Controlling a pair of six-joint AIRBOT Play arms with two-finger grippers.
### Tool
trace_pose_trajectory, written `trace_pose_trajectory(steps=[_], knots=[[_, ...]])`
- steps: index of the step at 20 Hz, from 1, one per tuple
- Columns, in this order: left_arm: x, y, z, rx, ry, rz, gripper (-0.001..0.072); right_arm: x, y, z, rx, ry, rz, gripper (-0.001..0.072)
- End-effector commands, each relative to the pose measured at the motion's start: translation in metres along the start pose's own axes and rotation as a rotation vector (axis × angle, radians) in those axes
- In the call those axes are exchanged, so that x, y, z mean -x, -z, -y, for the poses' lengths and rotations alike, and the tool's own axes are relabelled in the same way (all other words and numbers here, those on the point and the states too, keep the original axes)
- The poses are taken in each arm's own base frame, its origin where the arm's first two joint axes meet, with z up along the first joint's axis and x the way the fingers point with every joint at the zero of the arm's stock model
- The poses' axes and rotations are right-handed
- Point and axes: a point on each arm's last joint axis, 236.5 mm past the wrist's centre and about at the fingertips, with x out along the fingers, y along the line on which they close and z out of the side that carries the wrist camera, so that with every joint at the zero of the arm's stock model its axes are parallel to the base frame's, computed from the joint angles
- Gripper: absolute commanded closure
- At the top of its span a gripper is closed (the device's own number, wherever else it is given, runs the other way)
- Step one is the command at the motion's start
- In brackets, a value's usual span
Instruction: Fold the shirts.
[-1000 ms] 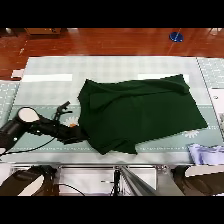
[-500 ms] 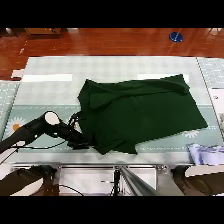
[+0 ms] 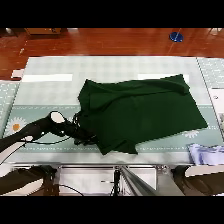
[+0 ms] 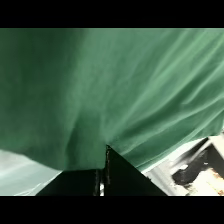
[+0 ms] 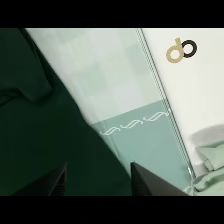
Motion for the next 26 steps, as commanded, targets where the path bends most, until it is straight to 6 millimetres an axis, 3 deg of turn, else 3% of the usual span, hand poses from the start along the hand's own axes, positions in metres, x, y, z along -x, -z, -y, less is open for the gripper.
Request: trace_pose_trajectory(steps=[1, 3, 5, 8, 10, 13, 14, 18, 26], knots=[[-0.005, -0.004, -0.009, -0.014, -0.026, 0.003, 0.0687, 0.000, -0.001, -0.005, -0.002, -0.023, 0.005, 0.0244], [-0.005, -0.003, -0.009, -0.029, -0.026, 0.000, 0.0687, 0.001, 0.004, -0.001, -0.010, -0.011, -0.012, 0.0244], [-0.005, -0.003, -0.009, -0.036, -0.026, -0.002, 0.0687, 0.004, 0.015, 0.016, -0.046, 0.000, -0.044, 0.0245], [-0.005, -0.003, -0.009, -0.047, -0.026, -0.002, 0.0687, -0.003, 0.052, 0.043, -0.173, -0.082, -0.125, 0.0240], [-0.005, -0.003, -0.009, -0.047, -0.026, -0.002, 0.0687, -0.015, 0.080, 0.059, -0.268, -0.132, -0.170, 0.0168], [-0.005, -0.003, -0.009, -0.047, -0.026, -0.001, 0.0687, -0.042, 0.122, 0.078, -0.337, -0.123, -0.282, 0.0172], [-0.005, -0.003, -0.009, -0.048, -0.026, -0.001, 0.0687, -0.052, 0.128, 0.079, -0.329, -0.124, -0.295, 0.0182], [-0.005, -0.003, -0.009, -0.058, -0.025, 0.001, 0.0687, -0.079, 0.134, 0.076, -0.264, -0.100, -0.312, 0.0188], [-0.004, -0.004, -0.008, -0.086, -0.024, 0.005, 0.0687, -0.098, 0.136, 0.066, -0.113, 0.080, -0.410, 0.0188]])
